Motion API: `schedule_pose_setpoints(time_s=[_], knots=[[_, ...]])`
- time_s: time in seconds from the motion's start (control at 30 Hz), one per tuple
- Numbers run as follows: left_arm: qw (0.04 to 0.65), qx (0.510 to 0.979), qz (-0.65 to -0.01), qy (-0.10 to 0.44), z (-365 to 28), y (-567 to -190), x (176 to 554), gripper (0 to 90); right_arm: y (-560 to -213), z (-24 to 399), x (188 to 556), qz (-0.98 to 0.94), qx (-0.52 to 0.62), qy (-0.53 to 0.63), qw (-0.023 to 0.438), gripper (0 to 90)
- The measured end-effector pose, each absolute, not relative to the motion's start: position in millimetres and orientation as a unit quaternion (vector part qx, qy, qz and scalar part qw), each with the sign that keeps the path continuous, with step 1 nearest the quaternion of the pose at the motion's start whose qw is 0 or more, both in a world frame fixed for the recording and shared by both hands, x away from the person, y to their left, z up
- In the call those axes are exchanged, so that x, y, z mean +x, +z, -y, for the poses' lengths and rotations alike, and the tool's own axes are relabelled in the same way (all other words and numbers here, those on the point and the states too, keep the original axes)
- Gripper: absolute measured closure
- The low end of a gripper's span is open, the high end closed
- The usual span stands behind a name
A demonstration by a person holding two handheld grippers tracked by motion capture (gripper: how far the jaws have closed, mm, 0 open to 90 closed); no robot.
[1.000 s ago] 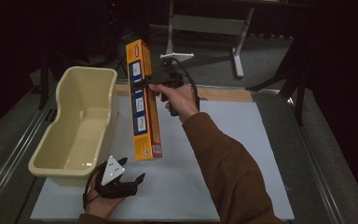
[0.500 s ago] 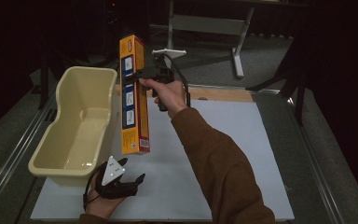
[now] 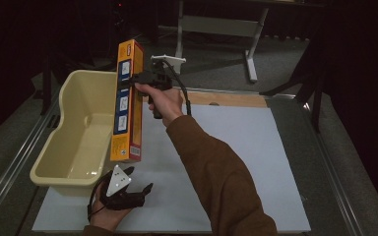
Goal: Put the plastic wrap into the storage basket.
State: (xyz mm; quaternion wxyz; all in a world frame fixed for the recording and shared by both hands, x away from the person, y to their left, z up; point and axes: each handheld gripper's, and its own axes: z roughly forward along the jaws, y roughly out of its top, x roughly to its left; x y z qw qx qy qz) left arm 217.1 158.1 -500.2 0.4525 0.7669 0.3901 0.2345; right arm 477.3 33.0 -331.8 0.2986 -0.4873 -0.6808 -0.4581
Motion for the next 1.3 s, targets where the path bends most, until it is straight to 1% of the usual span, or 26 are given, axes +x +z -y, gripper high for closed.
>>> schedule_pose_setpoints(time_s=[0.33, 0.53, 0.7, 0.9, 1.3], knots=[[0.452, 0.768, -0.386, 0.239, -156.8, -499.7, 214.6, 18.0, -344.5, -51.5, 474.7, 0.671, -0.502, -0.454, 0.302, 40.5], [0.454, 0.768, -0.385, 0.237, -155.9, -500.1, 214.4, 18.0, -349.7, -61.9, 473.7, 0.656, -0.507, -0.457, 0.321, 40.4], [0.455, 0.769, -0.382, 0.239, -156.7, -499.7, 214.4, 18.0, -351.5, -70.0, 471.7, 0.655, -0.513, -0.457, 0.313, 40.4], [0.457, 0.769, -0.379, 0.237, -155.9, -499.5, 214.2, 18.0, -356.0, -81.3, 468.6, 0.65, -0.515, -0.456, 0.322, 40.3], [0.464, 0.766, -0.377, 0.237, -157.0, -498.2, 212.9, 18.0, -370.4, -104.2, 465.3, 0.642, -0.53, -0.449, 0.325, 40.3]])
